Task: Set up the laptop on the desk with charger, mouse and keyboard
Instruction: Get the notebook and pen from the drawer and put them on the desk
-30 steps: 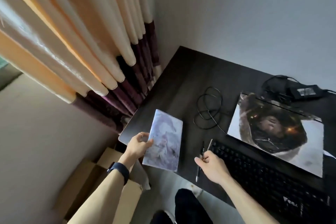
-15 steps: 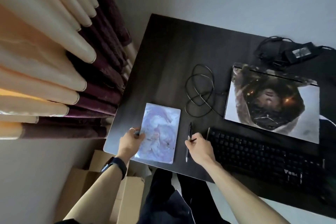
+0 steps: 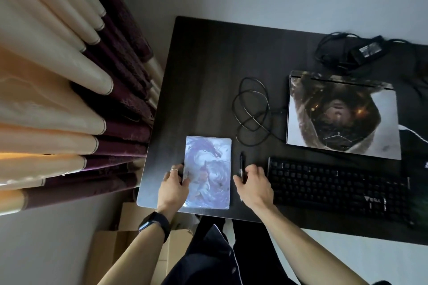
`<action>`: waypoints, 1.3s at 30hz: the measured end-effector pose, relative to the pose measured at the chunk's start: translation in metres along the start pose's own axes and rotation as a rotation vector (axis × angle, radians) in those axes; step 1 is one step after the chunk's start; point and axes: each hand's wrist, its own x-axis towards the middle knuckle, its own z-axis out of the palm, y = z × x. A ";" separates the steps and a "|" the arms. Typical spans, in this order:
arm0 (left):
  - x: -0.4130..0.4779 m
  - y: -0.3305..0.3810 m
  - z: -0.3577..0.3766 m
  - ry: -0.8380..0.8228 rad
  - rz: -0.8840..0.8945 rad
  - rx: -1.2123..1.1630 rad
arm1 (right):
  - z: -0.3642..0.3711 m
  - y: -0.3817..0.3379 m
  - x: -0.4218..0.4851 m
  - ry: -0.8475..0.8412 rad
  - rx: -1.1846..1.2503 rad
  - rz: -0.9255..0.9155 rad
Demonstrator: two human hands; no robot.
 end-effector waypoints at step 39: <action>0.003 0.000 0.002 0.018 0.013 0.022 | -0.010 -0.018 0.062 -0.055 0.842 0.346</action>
